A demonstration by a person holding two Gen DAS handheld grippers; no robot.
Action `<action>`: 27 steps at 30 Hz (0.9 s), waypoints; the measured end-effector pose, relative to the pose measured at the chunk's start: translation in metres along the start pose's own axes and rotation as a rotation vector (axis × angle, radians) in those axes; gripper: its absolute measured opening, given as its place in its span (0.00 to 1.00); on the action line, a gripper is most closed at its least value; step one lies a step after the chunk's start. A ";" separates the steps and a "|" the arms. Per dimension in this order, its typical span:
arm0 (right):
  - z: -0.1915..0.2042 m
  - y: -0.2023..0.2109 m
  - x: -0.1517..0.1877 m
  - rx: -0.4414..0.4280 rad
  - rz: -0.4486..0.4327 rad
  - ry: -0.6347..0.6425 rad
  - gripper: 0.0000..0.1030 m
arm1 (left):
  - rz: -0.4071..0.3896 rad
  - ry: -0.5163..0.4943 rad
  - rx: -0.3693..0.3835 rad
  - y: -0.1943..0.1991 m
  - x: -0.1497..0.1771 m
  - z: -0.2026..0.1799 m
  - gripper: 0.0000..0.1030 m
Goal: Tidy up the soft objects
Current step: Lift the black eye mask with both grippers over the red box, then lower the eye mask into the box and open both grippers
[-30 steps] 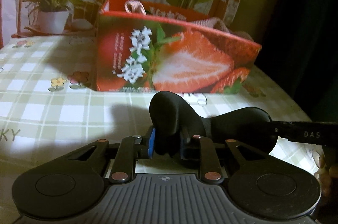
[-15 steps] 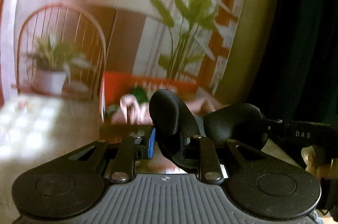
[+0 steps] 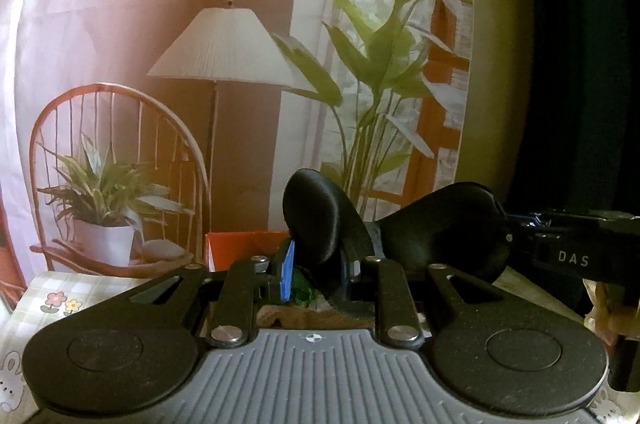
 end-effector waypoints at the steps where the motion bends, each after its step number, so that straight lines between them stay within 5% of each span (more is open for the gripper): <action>1: -0.001 -0.004 0.000 0.003 -0.001 0.006 0.13 | 0.012 0.001 0.003 -0.005 0.002 -0.001 0.23; 12: -0.027 -0.053 0.046 0.060 0.224 -0.025 0.13 | 0.292 0.029 0.086 -0.055 0.054 0.001 0.24; 22: -0.057 -0.087 0.064 0.109 0.353 -0.176 0.13 | 0.371 -0.002 0.064 -0.086 0.059 0.010 0.27; 27: -0.062 -0.086 0.069 0.107 0.367 -0.193 0.14 | 0.379 -0.004 0.063 -0.081 0.061 0.014 0.44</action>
Point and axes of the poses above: each gripper's, at about its wrist camera, not at the fingertips, and y roughly against the way its jaws point, z to its left, x to its underside, the point moved 9 cm from there along -y, roughly the way its jaws point, and after that the axes turned 9 degrees about -y, right-handed, at the moved point
